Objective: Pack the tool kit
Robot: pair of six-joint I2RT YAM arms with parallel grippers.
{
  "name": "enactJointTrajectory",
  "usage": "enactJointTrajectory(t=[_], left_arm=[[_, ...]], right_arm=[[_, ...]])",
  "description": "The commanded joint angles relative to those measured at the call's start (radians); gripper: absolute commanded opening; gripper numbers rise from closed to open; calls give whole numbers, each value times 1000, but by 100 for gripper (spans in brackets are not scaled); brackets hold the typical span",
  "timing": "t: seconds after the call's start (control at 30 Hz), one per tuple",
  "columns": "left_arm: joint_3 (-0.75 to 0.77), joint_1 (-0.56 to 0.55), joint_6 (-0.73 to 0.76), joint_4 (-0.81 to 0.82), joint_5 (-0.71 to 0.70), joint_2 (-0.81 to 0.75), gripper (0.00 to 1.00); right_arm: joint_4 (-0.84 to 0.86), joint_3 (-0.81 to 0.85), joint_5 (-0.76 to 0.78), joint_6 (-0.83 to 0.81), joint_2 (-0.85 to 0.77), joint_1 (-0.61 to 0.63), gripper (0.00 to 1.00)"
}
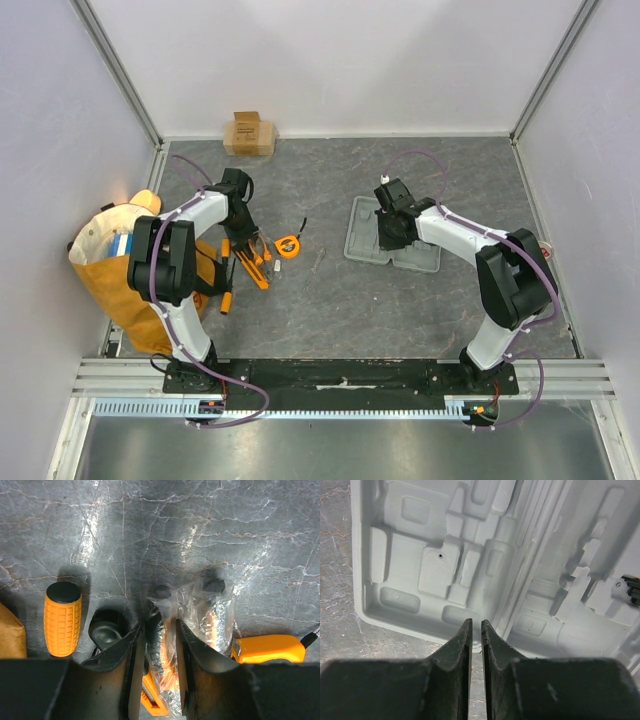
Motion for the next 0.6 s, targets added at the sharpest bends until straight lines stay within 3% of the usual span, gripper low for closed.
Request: enactJointTrajectory(t=[0.0, 0.17, 0.33, 0.57], left_arm=[[-12, -1, 6, 3, 19, 43, 38], [-9, -15, 14, -12, 3, 77, 35], [30, -18, 35, -21, 19, 65, 2], [131, -37, 83, -29, 105, -29, 2]], right_arm=[[-9, 32, 28, 18, -34, 1, 18], [-9, 48, 25, 25, -36, 2, 18], [-9, 78, 22, 28, -31, 2, 18], [-11, 108, 46, 41, -45, 1, 18]])
